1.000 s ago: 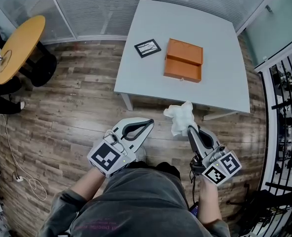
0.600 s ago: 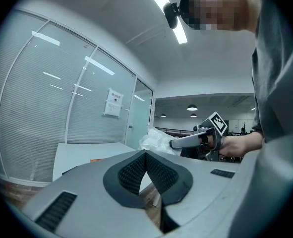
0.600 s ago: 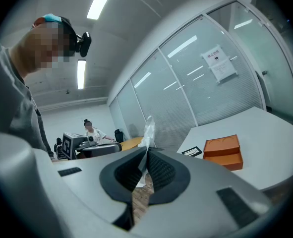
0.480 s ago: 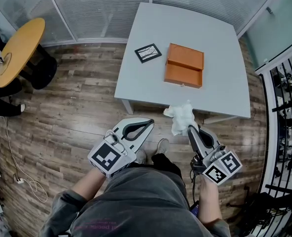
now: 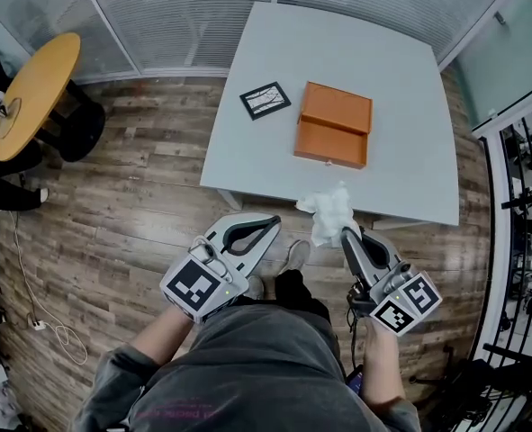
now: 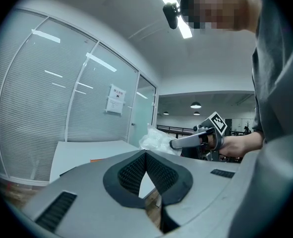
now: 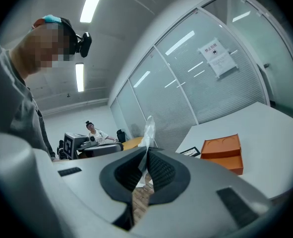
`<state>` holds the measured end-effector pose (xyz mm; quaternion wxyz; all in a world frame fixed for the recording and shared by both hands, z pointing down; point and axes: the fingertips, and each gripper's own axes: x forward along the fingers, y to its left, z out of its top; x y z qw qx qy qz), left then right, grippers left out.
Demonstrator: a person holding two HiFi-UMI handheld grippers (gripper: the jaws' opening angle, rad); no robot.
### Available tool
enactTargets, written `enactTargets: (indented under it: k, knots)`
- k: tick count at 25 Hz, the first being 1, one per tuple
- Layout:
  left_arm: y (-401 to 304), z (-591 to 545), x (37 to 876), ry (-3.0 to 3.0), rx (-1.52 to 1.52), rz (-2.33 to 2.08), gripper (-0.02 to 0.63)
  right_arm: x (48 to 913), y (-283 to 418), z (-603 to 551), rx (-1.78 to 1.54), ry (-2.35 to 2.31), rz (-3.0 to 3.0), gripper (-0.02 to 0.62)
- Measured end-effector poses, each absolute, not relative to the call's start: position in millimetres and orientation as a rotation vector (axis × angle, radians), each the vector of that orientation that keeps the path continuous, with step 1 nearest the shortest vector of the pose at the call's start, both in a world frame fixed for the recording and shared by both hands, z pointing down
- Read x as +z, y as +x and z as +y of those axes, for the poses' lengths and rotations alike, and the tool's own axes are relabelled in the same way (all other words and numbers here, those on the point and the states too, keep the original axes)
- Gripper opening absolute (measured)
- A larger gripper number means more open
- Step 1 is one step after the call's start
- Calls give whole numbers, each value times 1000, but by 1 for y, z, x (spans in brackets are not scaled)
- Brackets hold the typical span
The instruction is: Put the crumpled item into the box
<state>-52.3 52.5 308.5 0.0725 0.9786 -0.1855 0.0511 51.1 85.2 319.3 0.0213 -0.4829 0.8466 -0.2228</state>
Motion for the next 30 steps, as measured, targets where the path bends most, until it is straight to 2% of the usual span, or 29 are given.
enactTargets:
  k: [30]
  knots:
    - [109, -85, 328, 2856, 284, -706, 12, 352, 211, -63, -828, -1301, 2686, 6]
